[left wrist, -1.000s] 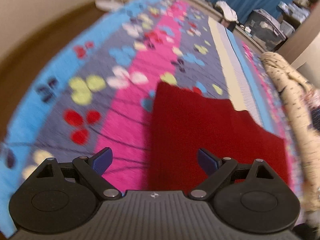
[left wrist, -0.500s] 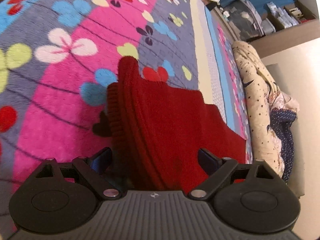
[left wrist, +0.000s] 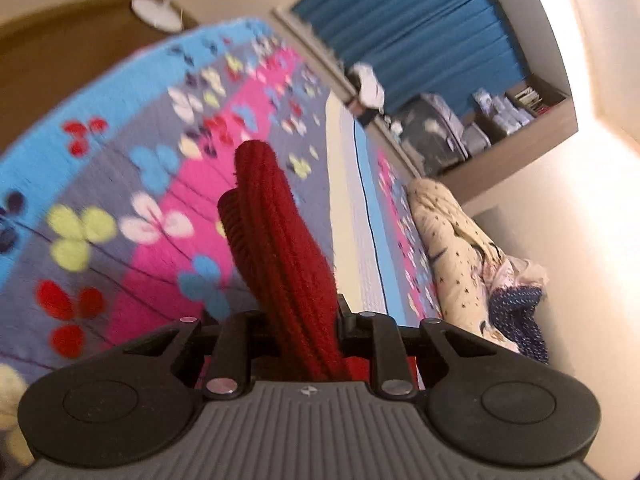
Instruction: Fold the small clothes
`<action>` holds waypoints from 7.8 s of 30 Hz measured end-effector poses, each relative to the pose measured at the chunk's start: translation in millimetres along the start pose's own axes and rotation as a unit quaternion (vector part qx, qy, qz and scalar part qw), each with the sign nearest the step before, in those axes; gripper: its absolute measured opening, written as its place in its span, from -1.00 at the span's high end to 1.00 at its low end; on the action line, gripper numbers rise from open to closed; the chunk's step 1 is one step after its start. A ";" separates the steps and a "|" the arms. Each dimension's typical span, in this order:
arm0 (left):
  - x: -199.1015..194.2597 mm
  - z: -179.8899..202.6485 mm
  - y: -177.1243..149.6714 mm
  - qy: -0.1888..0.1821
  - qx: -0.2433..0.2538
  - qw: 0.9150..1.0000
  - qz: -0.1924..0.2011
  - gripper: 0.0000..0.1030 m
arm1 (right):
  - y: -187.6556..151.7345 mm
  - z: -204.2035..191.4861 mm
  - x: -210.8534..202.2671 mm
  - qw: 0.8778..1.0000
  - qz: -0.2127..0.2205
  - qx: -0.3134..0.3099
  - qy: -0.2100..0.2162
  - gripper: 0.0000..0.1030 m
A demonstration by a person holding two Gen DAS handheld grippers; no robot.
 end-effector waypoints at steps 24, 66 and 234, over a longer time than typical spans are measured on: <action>-7.2 97.6 -113.0 0.097 0.210 0.971 0.055 -0.42 | -192.9 147.9 -211.0 0.773 0.089 0.570 -0.265 0.72; 73.0 182.8 -246.0 0.076 0.526 0.847 -0.003 -0.06 | -180.1 193.9 -221.8 0.881 -0.168 0.377 -0.231 0.16; -41.8 156.2 -238.4 0.278 0.261 0.917 0.121 -0.99 | -120.8 149.2 -196.5 0.908 -0.093 0.252 -0.321 -0.98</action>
Point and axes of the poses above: each gripper's, at about its wrist camera, not at the fingertips, and x roughly the way its jaws point, z to its right, y to its top, the point moved 7 cm from there along x, roughly the way its jaws point, and after that the axes turned 15 degrees about y, right-handed, at the moved point
